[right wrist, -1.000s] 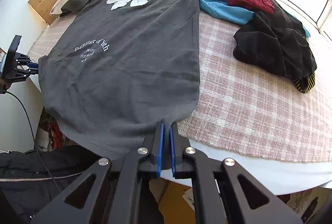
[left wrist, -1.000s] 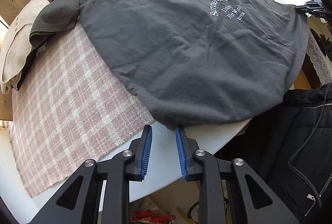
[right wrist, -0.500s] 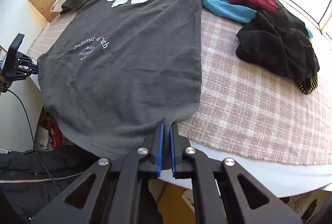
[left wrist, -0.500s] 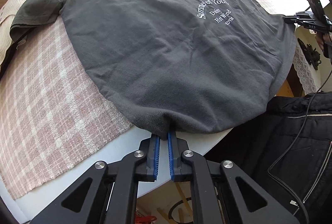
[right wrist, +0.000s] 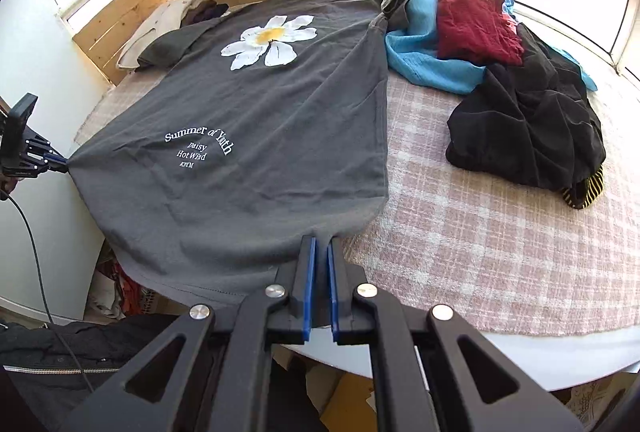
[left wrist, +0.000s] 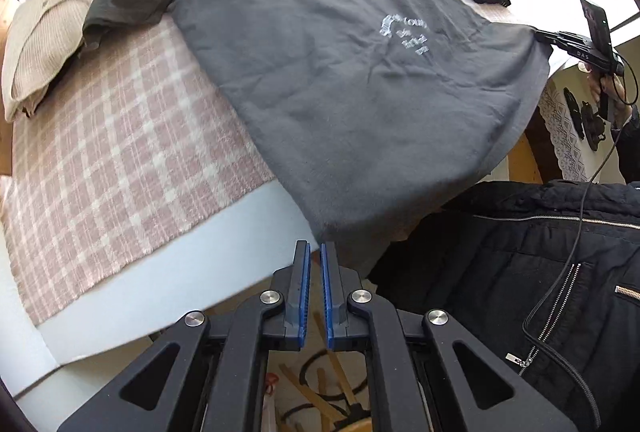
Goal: Fold clothes
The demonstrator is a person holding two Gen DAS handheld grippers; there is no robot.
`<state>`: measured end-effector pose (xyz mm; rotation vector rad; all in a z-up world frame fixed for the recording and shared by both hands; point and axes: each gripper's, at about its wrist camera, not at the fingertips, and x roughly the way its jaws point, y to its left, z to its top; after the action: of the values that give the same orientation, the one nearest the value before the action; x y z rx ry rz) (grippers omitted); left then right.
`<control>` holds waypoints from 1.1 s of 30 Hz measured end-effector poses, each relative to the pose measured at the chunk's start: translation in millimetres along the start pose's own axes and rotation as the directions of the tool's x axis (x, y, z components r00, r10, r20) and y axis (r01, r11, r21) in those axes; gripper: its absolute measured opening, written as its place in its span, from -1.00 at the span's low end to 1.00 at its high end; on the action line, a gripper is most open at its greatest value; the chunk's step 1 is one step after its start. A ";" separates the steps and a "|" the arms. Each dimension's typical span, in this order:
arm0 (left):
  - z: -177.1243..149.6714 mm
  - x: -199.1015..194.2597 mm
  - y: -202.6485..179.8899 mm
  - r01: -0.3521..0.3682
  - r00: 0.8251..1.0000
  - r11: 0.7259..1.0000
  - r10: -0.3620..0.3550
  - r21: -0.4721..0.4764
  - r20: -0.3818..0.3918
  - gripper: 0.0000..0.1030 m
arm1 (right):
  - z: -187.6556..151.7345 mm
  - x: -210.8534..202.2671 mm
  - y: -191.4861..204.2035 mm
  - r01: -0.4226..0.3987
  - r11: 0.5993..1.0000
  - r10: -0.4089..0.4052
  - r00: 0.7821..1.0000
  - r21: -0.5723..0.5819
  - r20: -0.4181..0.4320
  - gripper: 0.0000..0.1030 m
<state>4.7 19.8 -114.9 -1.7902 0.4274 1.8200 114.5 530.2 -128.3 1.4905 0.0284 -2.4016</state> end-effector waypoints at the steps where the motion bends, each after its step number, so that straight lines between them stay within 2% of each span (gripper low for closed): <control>1: -1.7 4.7 -0.8 -0.013 1.000 1.000 0.013 -0.004 -0.007 -0.88 | -4.2 4.6 -1.0 0.022 1.000 -0.022 1.000 -0.003 -0.015 -0.88; 4: -6.6 18.8 -3.1 -0.052 0.998 0.999 0.051 -0.016 -0.029 -0.88 | -25.9 32.9 -1.8 0.064 0.997 -0.068 0.990 -0.032 -0.121 -0.88; 7: -11.6 32.9 -5.4 -0.091 0.995 0.995 0.089 -0.028 -0.051 -0.84 | -51.0 50.4 -0.4 0.094 0.993 -0.111 0.960 -0.076 -0.257 -0.83; 9: -9.5 37.5 -10.9 -0.099 0.994 0.995 0.098 -0.024 -0.044 -0.83 | -57.7 39.3 -3.8 0.115 0.990 -0.132 0.958 -0.081 -0.255 -0.83; 12: 17.0 32.5 -33.6 -0.037 0.998 0.999 0.036 0.017 0.051 -0.80 | -48.1 11.4 -14.5 0.130 0.991 -0.133 0.976 -0.031 -0.171 -0.75; 14: 38.4 40.8 -45.9 -0.003 0.996 0.999 -0.001 0.041 0.088 -0.66 | -34.3 2.9 -14.9 0.113 0.993 -0.114 0.988 -0.017 -0.103 -0.51; 16: 58.2 53.7 -57.0 0.015 0.994 0.998 -0.021 0.057 0.104 -0.64 | -22.6 10.6 -6.3 0.076 0.996 -0.079 0.994 -0.037 -0.072 -0.44; 20: 73.6 89.3 -55.1 -0.011 0.999 0.999 0.010 0.037 0.048 -0.63 | -19.3 57.6 14.8 0.053 0.995 -0.065 0.986 -0.084 -0.154 -0.44; 23: 74.6 81.4 -32.2 -0.116 0.992 0.993 0.114 0.030 0.057 -0.63 | -28.2 81.4 16.2 0.049 0.993 -0.073 0.965 -0.103 -0.251 -0.43; 24: 78.0 72.4 -20.5 -0.151 0.986 0.988 0.149 0.021 0.079 -0.63 | -26.6 79.7 16.2 0.052 0.993 -0.078 0.964 -0.107 -0.254 -0.44; 26: 89.1 49.9 7.5 -0.231 0.964 0.973 0.230 -0.007 0.137 -0.46 | -6.3 68.0 14.6 0.057 0.995 -0.073 0.972 -0.080 -0.223 -0.44; 28: 105.4 26.9 39.5 -0.324 0.925 0.945 0.327 -0.046 0.195 -0.20 | 22.8 54.4 13.6 0.050 0.998 -0.057 0.983 -0.044 -0.176 -0.44; 30: 123.0 9.8 70.0 -0.382 0.889 0.921 0.390 -0.082 0.239 -0.18 | 66.6 42.8 17.9 0.021 1.000 -0.022 0.993 -0.014 -0.112 -0.39; 32: 136.3 -1.1 98.8 -0.425 0.860 0.901 0.431 -0.086 0.273 -0.18 | 113.5 42.8 32.8 0.005 1.000 -0.005 0.998 -0.004 -0.068 -0.10; 33: 140.2 -4.4 112.9 -0.439 0.851 0.895 0.441 -0.073 0.285 -0.18 | 136.9 45.5 43.6 -0.005 1.000 0.004 0.999 -0.006 -0.050 -0.05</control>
<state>-175.0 9.8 -118.3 -1.4640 0.7624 2.3614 -11.4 452.6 -99.2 1.5454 0.0439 -2.3585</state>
